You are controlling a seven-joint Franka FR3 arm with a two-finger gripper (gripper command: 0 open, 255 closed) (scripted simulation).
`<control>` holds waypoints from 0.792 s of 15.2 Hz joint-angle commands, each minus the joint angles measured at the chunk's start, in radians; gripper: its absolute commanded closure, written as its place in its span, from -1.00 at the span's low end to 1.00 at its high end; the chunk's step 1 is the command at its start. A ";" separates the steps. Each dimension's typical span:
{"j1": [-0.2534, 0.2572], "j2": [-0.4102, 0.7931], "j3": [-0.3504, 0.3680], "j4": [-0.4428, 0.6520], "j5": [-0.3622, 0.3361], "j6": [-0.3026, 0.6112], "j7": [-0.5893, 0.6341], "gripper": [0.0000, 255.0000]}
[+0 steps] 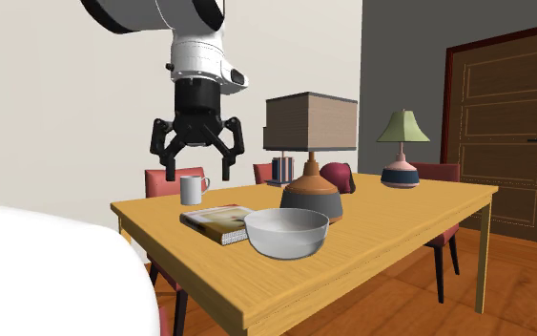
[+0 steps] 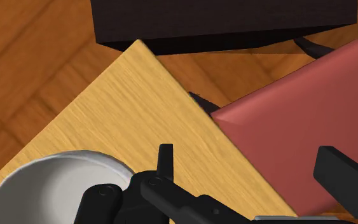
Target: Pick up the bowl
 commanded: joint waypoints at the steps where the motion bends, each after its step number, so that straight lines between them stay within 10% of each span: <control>1: -0.003 0.078 -0.013 0.032 -0.018 0.059 -0.022 -1.00; 12: -0.024 0.374 -0.061 0.189 -0.068 0.254 -0.109 -1.00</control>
